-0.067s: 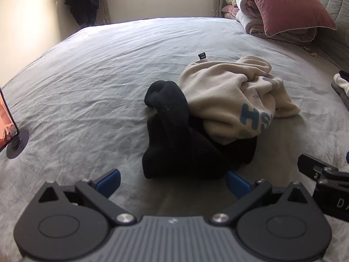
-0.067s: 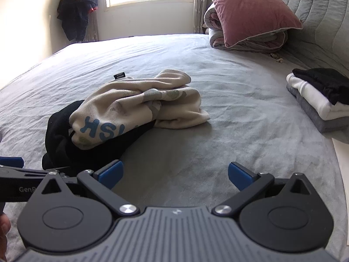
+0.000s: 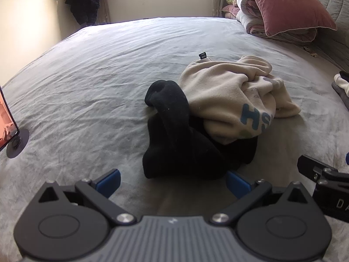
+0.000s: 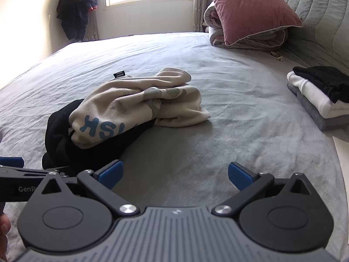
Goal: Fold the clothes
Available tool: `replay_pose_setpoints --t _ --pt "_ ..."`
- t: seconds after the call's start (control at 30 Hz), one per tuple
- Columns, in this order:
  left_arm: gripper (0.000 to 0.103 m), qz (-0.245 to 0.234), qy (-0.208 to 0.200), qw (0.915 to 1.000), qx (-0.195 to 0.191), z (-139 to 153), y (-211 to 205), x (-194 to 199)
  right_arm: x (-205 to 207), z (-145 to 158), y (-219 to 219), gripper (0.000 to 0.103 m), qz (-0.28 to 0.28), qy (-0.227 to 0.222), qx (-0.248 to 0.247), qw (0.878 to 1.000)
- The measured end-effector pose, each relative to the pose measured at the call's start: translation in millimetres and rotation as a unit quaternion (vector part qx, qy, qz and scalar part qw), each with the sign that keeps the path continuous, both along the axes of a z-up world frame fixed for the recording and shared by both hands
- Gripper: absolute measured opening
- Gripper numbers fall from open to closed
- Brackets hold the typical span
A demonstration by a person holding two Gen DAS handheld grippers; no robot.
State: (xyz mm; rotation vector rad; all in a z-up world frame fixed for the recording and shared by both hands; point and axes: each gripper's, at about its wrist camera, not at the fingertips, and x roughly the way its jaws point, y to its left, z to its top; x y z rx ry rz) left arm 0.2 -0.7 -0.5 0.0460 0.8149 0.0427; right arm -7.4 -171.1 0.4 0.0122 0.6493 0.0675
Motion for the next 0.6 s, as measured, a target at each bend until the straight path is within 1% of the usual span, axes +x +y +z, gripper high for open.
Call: replay_pose_setpoints --t 0.13,0.23,0.37,0.6 --pt "0.103 0.001 0.005 1.0 0.003 -1.0 -1.4 0.5 -2.4 3.3 4.4 0.103 0.001 -0.005 -0.006 1.0" --pt "0.103 -0.001 0.009 1.0 0.0 0.0 -0.2 1.8 3.2 -0.1 1.1 0.103 0.003 0.013 0.0 1.0" --pt "0.103 -0.002 0.006 1.0 -0.006 -1.6 0.4 0.8 1.9 -3.5 -0.7 0.103 0.003 0.013 0.001 1.0" --pt "0.103 -0.004 0.009 1.0 -0.002 -2.6 -0.7 1.3 2.8 -5.9 -0.8 0.103 0.001 0.022 0.004 1.0"
